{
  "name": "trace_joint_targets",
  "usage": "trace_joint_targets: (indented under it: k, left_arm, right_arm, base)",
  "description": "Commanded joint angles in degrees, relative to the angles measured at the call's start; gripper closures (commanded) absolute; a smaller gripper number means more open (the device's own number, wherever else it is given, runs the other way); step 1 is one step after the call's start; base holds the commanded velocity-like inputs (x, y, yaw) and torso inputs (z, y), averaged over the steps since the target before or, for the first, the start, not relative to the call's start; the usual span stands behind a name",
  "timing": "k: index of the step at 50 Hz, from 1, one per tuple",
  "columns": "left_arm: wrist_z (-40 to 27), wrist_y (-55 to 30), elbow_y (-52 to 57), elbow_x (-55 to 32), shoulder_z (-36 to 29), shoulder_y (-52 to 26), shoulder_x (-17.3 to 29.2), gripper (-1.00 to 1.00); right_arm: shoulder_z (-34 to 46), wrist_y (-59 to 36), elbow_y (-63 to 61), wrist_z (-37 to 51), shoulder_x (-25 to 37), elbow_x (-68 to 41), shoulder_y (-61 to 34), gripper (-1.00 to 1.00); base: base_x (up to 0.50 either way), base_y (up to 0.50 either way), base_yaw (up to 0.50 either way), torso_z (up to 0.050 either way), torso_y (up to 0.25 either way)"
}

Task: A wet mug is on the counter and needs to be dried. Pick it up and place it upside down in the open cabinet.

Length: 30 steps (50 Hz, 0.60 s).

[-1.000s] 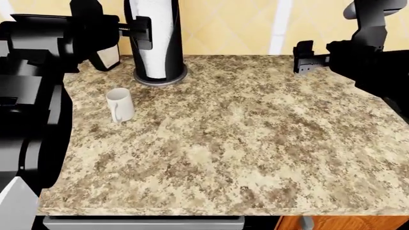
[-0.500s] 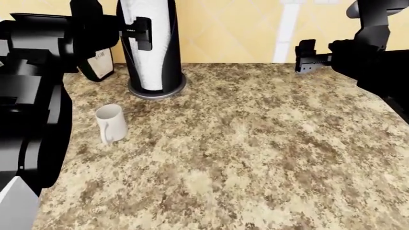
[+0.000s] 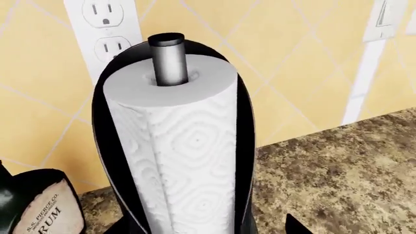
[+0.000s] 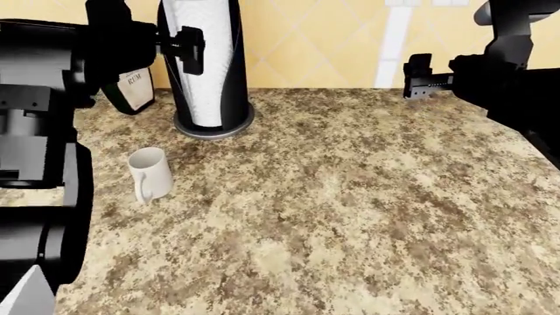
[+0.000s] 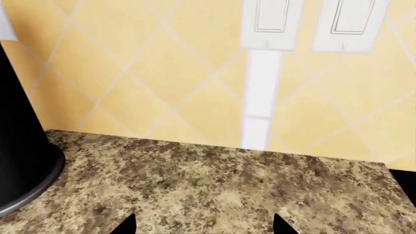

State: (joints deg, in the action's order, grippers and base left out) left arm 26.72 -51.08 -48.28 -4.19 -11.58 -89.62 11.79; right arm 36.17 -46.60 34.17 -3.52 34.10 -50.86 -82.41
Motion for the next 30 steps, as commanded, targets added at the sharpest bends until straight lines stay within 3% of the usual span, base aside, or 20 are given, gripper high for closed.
trace_joint_targets:
  k: [1, 5, 12, 18, 24, 27, 30]
  left_arm:
    - [7.67, -31.24, 52.17, -5.63, -0.15, 13.26, 11.03, -1.0]
    - [10.24, -36.34, 61.23, -8.16, 1.78, 14.22, 14.64, -1.0]
    - [11.12, -38.8, 64.94, -11.02, 3.25, 15.93, 17.3, -1.0]
    - [7.02, -38.75, 68.62, -21.17, 4.4, 20.31, 22.35, -1.0]
    - [5.72, -37.94, 69.67, -22.79, 5.16, 25.21, 23.37, -1.0]
    - [3.17, -38.82, 68.11, -24.56, 4.66, 25.73, 23.67, -1.0]
    - [-6.56, -38.86, 63.84, -34.53, 3.59, 24.13, 25.61, -1.0]
  right_arm:
    - [0.31, 0.76, 1.05, -0.29, -0.37, 0.57, 0.21, -1.0]
    - [0.38, 1.44, 1.67, -0.65, -0.56, 0.83, 0.41, -1.0]
    - [0.4, 1.9, 2.18, -0.73, -0.71, 1.05, 0.53, -1.0]
    - [0.53, 2.34, 2.36, -0.81, -0.68, 1.31, 0.93, -1.0]
    - [0.8, 2.65, 2.22, -0.86, -0.71, 1.61, 1.25, -1.0]
    - [0.97, 3.0, 2.49, -0.91, -0.77, 1.87, 1.58, -1.0]
    - [1.18, 3.28, 2.79, -0.97, -0.89, 2.16, 1.74, -1.0]
  base:
    - [0.0, 0.0, 0.0, 0.0, 0.0]
    - [0.0, 0.0, 0.0, 0.0, 0.0]
    - [0.0, 0.0, 0.0, 0.0, 0.0]
    - [0.0, 0.0, 0.0, 0.0, 0.0]
    - [0.0, 0.0, 0.0, 0.0, 0.0]
    - [0.0, 0.0, 0.0, 0.0, 0.0]
    - [0.0, 0.0, 0.0, 0.0, 0.0]
